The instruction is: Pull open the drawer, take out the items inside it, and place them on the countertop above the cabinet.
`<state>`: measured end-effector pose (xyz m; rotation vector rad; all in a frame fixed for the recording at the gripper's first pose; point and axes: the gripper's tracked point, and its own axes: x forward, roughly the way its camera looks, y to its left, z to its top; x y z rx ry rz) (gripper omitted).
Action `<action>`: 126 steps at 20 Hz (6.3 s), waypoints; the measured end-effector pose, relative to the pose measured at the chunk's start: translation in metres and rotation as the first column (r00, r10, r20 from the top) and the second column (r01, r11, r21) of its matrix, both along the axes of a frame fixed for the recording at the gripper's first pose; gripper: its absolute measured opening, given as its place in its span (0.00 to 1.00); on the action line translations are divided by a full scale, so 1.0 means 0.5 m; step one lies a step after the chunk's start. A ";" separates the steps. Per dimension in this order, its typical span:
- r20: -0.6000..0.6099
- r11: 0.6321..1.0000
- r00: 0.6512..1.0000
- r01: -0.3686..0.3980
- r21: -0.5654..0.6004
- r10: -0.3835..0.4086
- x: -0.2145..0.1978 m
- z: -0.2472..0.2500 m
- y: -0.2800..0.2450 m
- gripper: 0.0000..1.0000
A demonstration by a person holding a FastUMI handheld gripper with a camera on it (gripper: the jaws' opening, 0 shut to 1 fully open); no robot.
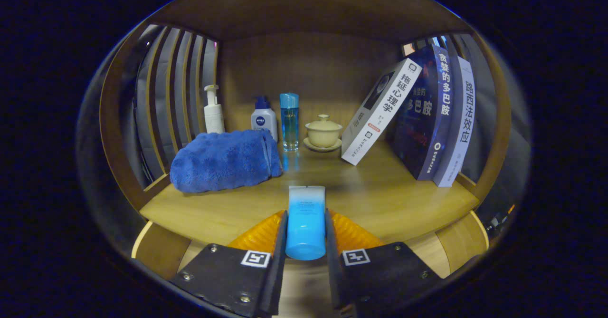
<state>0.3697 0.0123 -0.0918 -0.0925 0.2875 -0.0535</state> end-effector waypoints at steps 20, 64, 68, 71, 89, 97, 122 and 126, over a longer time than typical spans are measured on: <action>0.006 0.999 1.000 0.018 -0.044 -0.017 -0.055 0.065 -0.014 1.00; 0.236 0.997 0.972 0.002 0.072 -0.019 -0.513 -0.156 -0.116 1.00; 0.224 0.998 0.975 -0.004 0.063 -0.010 -0.481 -0.171 -0.104 1.00; 0.233 0.999 0.972 -0.001 0.049 -0.010 -0.484 -0.174 -0.102 0.99; 0.345 0.997 0.938 -0.057 0.045 0.038 -0.363 -0.155 -0.114 0.98; 0.400 0.998 0.916 -0.059 0.037 0.039 -0.250 -0.151 -0.105 0.99; 0.405 0.996 0.914 -0.045 0.080 0.008 -0.122 -0.155 -0.098 0.99; 0.293 0.993 0.955 -0.079 0.084 0.051 -0.138 -0.225 -0.071 0.99</action>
